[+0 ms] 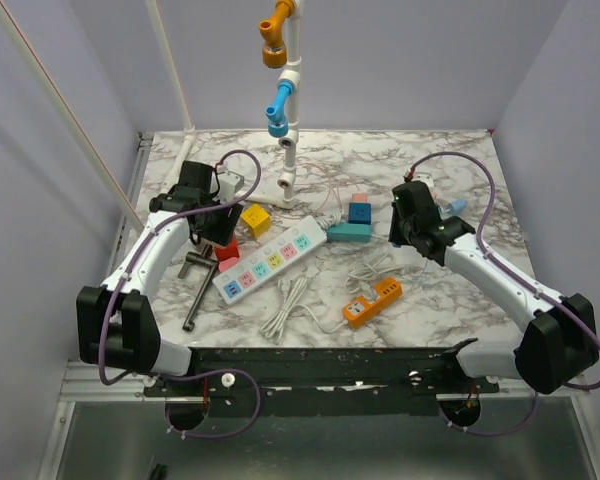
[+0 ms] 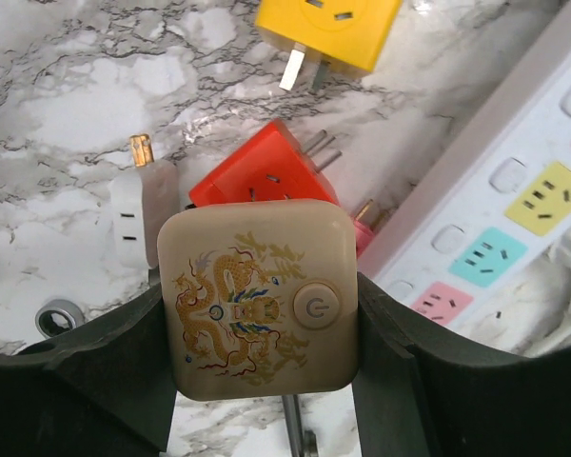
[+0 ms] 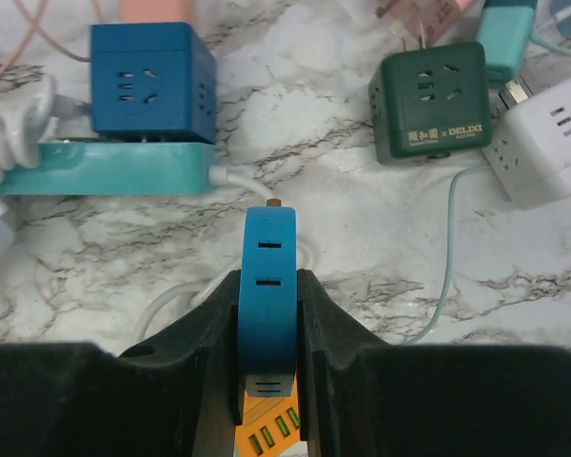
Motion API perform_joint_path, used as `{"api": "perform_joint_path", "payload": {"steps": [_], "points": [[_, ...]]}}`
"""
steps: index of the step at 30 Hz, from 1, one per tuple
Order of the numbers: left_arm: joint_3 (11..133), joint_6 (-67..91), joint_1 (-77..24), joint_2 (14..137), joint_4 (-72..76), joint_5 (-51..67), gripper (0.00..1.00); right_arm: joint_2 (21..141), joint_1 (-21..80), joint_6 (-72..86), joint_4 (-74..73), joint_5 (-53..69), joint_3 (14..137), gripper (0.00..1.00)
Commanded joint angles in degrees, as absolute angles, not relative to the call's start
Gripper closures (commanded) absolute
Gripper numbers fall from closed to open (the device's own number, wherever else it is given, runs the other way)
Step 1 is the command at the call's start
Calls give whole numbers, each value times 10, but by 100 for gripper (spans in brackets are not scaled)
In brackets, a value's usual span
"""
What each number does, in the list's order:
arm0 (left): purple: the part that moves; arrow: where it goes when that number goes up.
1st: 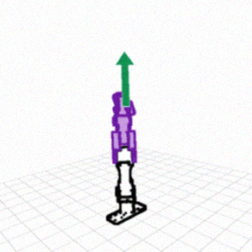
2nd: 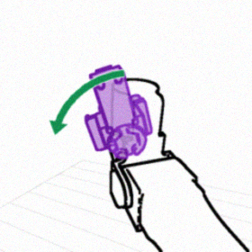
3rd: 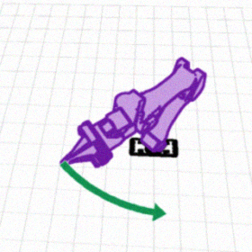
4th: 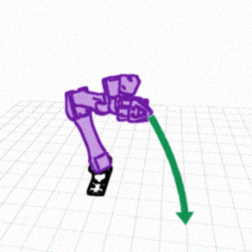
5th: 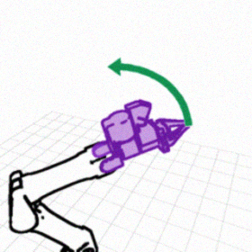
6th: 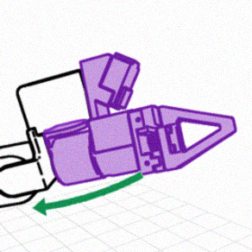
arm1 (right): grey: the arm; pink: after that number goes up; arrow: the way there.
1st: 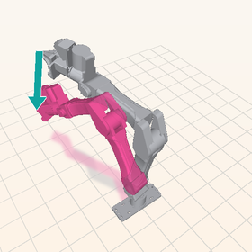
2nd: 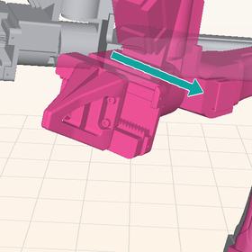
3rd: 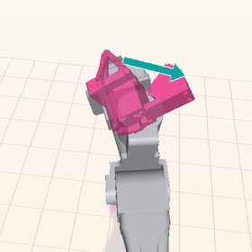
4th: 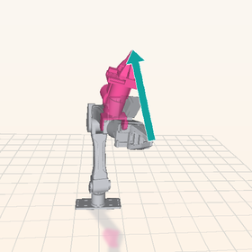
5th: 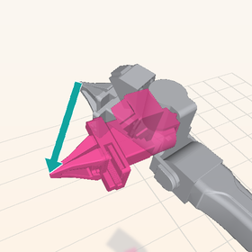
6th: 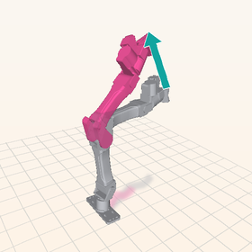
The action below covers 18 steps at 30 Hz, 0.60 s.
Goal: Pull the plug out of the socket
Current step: Place the plug at the center of the board.
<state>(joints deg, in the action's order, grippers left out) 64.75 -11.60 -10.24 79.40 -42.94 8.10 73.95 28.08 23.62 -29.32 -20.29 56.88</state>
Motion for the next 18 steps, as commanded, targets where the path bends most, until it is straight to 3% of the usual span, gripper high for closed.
{"api": "perform_joint_path", "payload": {"steps": [1, 3, 5, 11, 15, 18], "points": [[644, -124, -83, 823, -379, 67, 84, 766, 253, 266, -237, -220, 542, 99], [641, -125, -80, 830, -374, 67, 80, 780, 244, 271, -221, -225, 536, 99], [636, -128, -78, 834, -366, 65, 69, 797, 235, 278, -203, -224, 530, 99], [622, -135, -77, 830, -356, 73, 17, 853, 213, 302, -170, -227, 526, 99], [624, -149, -77, 808, -370, 92, 2, 875, 208, 310, -164, -256, 525, 98], [636, -168, -77, 777, -399, 109, 1, 895, 201, 317, -168, -271, 529, 83]]}}
